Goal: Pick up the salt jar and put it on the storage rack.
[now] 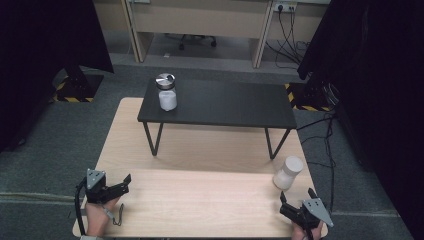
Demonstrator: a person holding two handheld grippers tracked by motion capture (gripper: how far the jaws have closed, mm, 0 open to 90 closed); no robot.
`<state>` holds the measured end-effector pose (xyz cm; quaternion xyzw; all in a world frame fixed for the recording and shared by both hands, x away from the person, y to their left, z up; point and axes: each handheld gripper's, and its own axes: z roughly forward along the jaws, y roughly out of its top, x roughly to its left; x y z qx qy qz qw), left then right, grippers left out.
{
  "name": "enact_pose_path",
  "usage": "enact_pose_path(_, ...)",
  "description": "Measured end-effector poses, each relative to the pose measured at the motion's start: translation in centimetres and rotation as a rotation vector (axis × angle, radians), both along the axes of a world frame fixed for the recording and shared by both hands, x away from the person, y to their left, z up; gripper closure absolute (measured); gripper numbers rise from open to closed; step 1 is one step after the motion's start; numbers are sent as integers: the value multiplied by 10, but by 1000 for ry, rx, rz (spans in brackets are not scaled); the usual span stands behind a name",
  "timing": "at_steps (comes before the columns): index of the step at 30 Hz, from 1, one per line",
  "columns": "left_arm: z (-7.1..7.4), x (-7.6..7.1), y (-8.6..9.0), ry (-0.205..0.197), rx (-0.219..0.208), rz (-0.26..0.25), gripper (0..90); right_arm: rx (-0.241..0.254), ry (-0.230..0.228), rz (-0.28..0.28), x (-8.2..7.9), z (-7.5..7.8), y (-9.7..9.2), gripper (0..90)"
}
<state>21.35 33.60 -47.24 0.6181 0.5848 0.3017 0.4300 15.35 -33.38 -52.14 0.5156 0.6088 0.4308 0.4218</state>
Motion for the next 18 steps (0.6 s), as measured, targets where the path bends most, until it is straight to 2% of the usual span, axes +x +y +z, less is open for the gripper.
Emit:
enact_pose_path(4, -6, -1, 6, -7, -32, -11, 0, 0, -2, -2, 0, 0, 0, 3)
enact_pose_path(18, -17, -3, 8, -14, -55, -8, 0, -22, -2, -3, 0, 0, 4, 3)
